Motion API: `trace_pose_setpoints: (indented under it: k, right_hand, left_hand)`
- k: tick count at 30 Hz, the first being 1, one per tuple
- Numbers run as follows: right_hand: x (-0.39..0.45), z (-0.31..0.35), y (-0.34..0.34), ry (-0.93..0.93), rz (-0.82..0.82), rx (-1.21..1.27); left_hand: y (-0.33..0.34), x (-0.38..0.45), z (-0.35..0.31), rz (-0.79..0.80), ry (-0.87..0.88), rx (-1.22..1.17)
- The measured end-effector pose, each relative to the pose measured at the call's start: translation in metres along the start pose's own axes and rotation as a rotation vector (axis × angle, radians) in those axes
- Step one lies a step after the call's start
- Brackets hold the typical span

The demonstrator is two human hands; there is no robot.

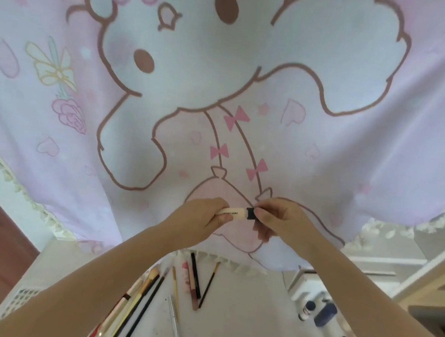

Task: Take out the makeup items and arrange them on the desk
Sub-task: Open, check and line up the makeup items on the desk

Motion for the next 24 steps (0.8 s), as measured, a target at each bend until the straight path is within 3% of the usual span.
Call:
trace_pose_setpoints:
  k: [6, 11, 18, 24]
  right_hand:
    - [-0.022, -0.031, -0.027, 0.040, -0.078, 0.064]
    - [-0.039, -0.047, -0.044, 0.129, -0.100, -0.031]
    - [-0.070, -0.087, -0.062, 0.186, -0.134, -0.526]
    - [-0.097, -0.140, -0.055, 0.258, -0.166, -0.711]
  left_hand:
    - [0.036, 0.001, -0.009, 0.066, 0.040, -0.112]
    - [0.069, 0.006, -0.020, 0.121, 0.063, -0.216]
    - [0.152, 0.000, -0.027, 0.361, 0.093, -0.247]
    - [0.227, -0.018, -0.038, 0.540, 0.061, -0.314]
Point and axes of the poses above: each hand's wrist, its own x-axis towards the middle knuckle, its own y-axis out of the palm, z = x × y, the point moved 5 cm from there along x, towards the middle knuckle, and after that the axes turned 9 degrees about -z, right-handed, at the moved point
